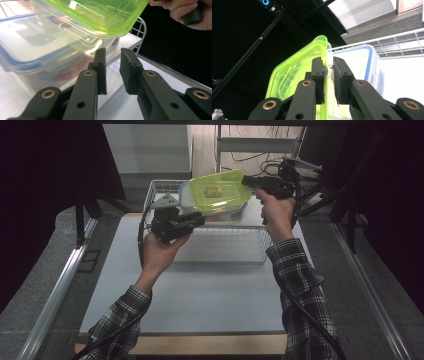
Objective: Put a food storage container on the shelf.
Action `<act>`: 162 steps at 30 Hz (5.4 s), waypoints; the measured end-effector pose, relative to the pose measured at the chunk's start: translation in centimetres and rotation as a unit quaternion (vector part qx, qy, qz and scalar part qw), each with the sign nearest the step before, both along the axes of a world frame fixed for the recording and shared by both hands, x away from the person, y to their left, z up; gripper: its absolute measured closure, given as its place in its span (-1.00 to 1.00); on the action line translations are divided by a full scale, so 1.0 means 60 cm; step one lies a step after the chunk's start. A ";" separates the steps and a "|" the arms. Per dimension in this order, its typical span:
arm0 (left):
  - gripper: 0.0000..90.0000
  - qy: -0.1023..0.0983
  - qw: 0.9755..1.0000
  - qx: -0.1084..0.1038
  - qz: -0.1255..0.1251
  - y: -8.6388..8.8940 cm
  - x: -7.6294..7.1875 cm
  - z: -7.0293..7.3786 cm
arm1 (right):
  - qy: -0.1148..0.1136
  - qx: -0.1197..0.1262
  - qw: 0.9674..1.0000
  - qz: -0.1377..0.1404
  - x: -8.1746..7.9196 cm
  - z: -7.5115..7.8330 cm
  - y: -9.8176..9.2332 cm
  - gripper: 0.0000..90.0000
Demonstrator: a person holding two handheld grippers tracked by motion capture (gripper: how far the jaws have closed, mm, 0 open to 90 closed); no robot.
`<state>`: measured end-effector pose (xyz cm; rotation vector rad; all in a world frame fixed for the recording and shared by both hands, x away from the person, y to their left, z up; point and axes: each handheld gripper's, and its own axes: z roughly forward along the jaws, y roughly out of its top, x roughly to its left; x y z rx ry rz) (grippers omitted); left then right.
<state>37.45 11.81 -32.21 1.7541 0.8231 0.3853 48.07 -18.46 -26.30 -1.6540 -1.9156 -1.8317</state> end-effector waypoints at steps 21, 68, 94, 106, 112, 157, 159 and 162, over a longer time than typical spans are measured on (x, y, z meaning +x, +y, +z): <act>0.61 0.008 0.999 0.016 0.050 0.021 0.046 0.026 | -0.009 -0.027 0.999 -0.025 0.026 0.001 0.016 0.68; -0.39 0.009 0.999 0.044 0.030 0.062 -0.025 -0.038 | -0.080 -0.083 0.992 0.059 -0.061 -0.045 0.002 -0.32; -0.75 0.034 0.998 0.045 -0.014 0.058 -0.067 -0.120 | -0.116 -0.166 0.974 0.099 -0.122 -0.118 0.004 -0.65; -0.83 0.035 0.998 0.047 -0.029 0.053 -0.097 -0.141 | -0.133 -0.189 0.966 0.119 -0.156 -0.146 0.006 -0.76; -0.86 0.036 0.998 0.048 -0.035 0.054 -0.110 -0.155 | -0.140 -0.196 0.962 0.127 -0.176 -0.163 0.003 -0.79; -0.94 0.035 0.994 0.100 -0.036 0.054 -0.183 -0.247 | -0.167 -0.277 0.938 0.126 -0.284 -0.274 -0.024 -1.00; -0.95 0.035 0.994 0.100 -0.032 0.058 -0.188 -0.248 | -0.169 -0.280 0.937 0.125 -0.288 -0.275 -0.026 -1.00; -0.95 0.036 0.994 0.095 -0.027 0.066 -0.195 -0.248 | -0.171 -0.281 0.936 0.127 -0.293 -0.277 -0.029 -1.00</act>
